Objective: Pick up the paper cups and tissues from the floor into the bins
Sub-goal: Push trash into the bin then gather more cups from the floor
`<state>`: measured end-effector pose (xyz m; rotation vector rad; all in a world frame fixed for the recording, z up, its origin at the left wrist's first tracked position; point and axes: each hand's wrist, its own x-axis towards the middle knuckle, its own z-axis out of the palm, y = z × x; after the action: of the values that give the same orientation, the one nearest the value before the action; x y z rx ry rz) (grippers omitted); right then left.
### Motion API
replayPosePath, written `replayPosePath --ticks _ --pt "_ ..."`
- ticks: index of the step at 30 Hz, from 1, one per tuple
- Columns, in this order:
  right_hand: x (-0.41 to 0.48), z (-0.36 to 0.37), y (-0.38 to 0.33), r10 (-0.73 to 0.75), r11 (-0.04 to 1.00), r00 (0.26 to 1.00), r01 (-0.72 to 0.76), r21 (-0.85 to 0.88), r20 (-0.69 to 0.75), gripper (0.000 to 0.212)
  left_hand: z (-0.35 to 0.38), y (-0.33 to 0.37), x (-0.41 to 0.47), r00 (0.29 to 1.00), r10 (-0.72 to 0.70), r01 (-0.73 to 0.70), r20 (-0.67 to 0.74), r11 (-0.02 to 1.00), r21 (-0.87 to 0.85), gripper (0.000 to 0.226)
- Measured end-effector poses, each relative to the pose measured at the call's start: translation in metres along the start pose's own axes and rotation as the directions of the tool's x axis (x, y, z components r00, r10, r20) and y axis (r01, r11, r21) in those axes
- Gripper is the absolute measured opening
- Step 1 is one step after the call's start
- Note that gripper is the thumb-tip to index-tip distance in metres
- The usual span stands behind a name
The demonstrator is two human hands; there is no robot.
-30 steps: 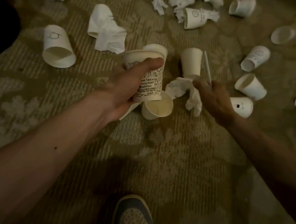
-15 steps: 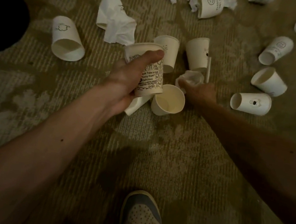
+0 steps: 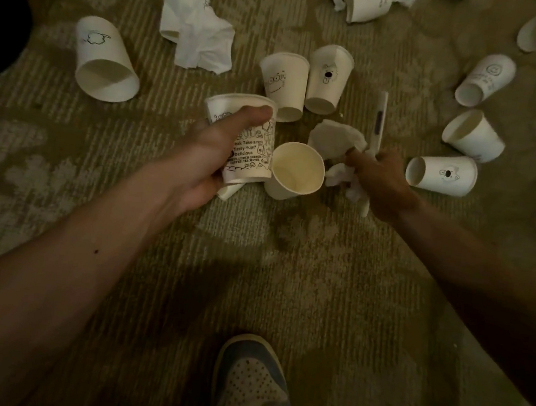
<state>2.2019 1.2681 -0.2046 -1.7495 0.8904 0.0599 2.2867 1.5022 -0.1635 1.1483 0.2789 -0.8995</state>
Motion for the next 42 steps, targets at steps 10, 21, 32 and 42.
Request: replayPosePath --ticks 10,21,32,42 --pt "-0.034 0.008 -0.013 0.078 0.962 0.970 -0.133 0.237 0.228 0.030 -0.001 -0.005 -0.006 0.992 -0.016 -0.006 0.127 0.986 0.169 0.059" --pt "-0.064 0.026 -0.025 0.034 0.999 0.982 -0.033 -0.009 0.183 0.023 0.005 -0.012 -0.018 0.989 -0.033 0.010 0.145 0.988 0.154 0.050" --pt "-0.121 0.046 -0.131 -0.271 0.962 0.950 0.261 0.081 0.156 0.008 -0.028 0.093 -0.111 0.965 0.201 -0.253 0.170 0.890 0.380 0.039" --pt "-0.219 0.204 -0.284 -0.496 0.854 0.669 0.492 0.170 0.554 0.011 -0.154 0.187 -0.287 0.799 0.577 -0.394 -0.170 0.715 0.578 0.059"
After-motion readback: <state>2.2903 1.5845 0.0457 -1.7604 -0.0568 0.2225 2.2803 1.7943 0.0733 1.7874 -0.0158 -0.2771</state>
